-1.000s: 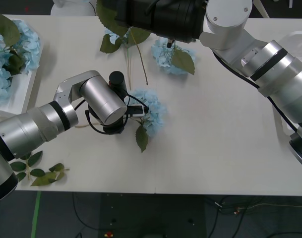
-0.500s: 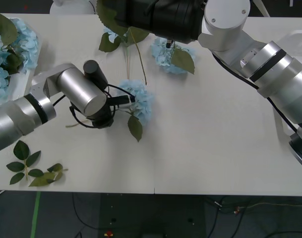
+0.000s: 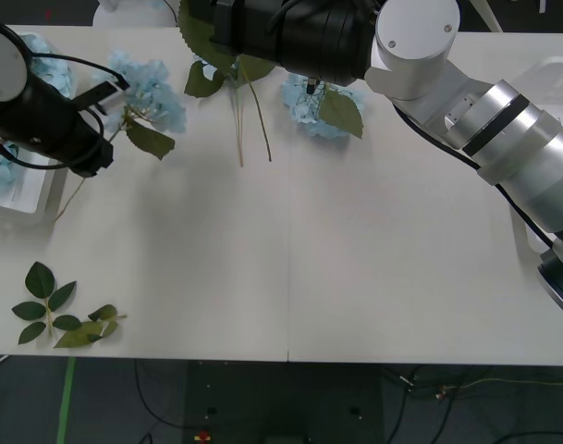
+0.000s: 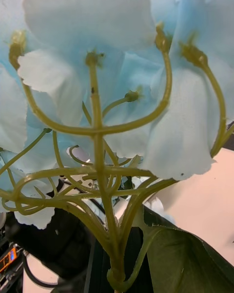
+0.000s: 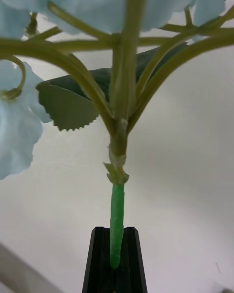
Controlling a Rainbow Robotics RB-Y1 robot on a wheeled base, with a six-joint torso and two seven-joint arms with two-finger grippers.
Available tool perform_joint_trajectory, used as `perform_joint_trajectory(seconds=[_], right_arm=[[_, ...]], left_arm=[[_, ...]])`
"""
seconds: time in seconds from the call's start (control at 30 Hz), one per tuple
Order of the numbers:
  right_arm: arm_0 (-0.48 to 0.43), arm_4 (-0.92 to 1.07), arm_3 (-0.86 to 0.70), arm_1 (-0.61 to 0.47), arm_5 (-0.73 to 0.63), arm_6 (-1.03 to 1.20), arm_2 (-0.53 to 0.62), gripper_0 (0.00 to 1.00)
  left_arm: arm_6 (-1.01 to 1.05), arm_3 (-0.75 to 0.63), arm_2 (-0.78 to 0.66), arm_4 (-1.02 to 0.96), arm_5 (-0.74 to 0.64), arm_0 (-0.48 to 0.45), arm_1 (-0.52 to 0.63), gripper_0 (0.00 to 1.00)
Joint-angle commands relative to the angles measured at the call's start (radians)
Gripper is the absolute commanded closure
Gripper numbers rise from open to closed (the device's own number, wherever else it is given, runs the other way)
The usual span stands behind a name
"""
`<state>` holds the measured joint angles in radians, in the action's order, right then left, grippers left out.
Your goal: Place the red flowers into the right box and the blue flowers into the left box. If a person shows an open palm, hand one flower to the person first, then continue sorting.
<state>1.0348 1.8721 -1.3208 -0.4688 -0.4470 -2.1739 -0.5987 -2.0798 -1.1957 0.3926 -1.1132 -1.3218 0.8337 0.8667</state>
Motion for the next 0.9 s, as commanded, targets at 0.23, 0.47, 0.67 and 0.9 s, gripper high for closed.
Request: perform_joint_trajectory(seconds=[0.23, 0.47, 0.67, 0.9], right_arm=[[0.001, -0.013, -0.037, 0.029, 0.011, -0.030, -0.010, 1.00], [0.001, 0.004, -0.037, 0.029, -0.004, -0.023, -0.010, 1.00], [0.002, 0.004, -0.037, 0.027, -0.006, -0.021, -0.010, 1.00], [0.001, 0.004, -0.037, 0.029, -0.010, -0.024, -0.018, 1.00]], left_arm=[[0.083, -0.127, -0.506, -0.051, -0.089, -0.222, 0.219, 1.00], [0.084, -0.168, -0.738, 0.082, -0.088, -0.364, 0.242, 1.00], [0.107, -0.163, -0.785, 0.197, -0.076, -0.421, 0.245, 1.00], [0.113, -0.104, -0.713, 0.311, 0.073, -0.443, 0.244, 1.00]])
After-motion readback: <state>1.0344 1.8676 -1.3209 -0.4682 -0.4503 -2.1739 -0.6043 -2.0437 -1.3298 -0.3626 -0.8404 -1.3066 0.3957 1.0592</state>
